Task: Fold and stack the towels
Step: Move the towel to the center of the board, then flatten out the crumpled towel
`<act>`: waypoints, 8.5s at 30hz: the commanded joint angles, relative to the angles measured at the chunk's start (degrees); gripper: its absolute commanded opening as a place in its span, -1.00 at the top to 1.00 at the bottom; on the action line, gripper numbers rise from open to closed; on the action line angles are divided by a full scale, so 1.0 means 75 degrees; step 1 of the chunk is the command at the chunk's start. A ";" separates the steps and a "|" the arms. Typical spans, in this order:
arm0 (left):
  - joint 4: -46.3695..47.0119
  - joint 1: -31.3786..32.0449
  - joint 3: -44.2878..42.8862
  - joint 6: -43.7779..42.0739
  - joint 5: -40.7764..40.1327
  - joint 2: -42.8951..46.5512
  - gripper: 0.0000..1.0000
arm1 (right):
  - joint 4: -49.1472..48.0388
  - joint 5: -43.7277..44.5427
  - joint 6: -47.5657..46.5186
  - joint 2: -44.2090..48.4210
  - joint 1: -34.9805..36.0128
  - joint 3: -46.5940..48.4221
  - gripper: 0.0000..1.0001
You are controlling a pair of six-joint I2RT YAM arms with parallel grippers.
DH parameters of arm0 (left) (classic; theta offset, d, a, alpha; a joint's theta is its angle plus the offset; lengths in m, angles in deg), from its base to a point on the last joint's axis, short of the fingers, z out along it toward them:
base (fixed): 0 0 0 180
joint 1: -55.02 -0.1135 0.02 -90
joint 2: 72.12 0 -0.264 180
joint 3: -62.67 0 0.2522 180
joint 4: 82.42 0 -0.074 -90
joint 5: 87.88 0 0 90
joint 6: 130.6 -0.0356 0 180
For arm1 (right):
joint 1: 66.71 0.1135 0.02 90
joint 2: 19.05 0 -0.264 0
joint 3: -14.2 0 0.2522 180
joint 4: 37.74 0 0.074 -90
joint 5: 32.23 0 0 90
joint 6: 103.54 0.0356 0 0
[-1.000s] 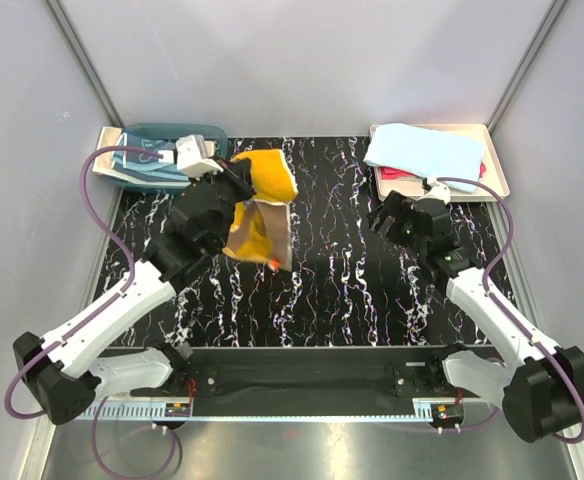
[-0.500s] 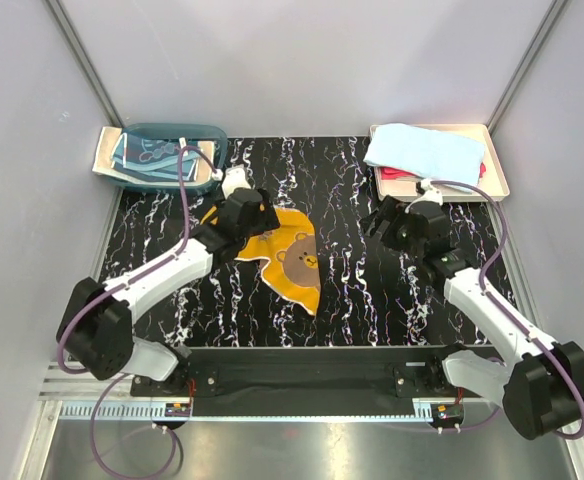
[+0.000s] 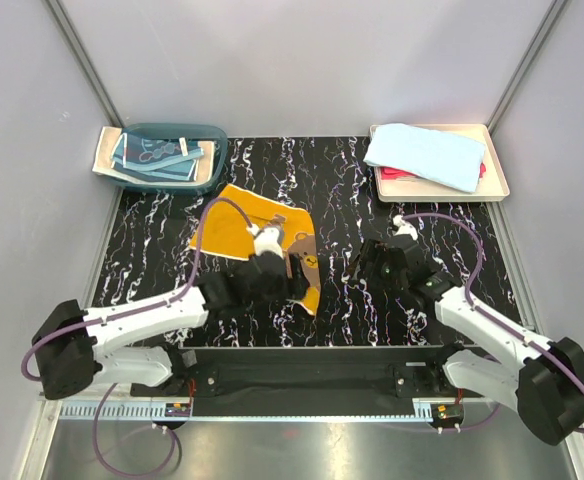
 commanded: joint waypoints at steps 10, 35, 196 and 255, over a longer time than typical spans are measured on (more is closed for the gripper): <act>0.0429 0.2363 0.0349 0.2985 -0.0641 -0.0623 -0.60 | -0.0015 0.0873 0.0294 -0.0043 0.0035 0.0099 -0.71; 0.0746 0.2153 0.0149 0.4160 -0.1895 -0.1796 -0.08 | -0.0167 0.0909 0.0529 -0.0184 0.0047 -0.0170 -0.72; -0.1526 -0.5594 -0.4081 -0.1466 0.1621 -0.2218 1.00 | -0.1444 0.4459 -0.0902 -0.8787 0.4019 0.8608 -0.12; 0.1333 -0.4996 0.1485 0.0116 0.2359 -0.0554 1.00 | -0.2159 0.0871 -0.1628 -0.4661 0.3210 0.2806 0.10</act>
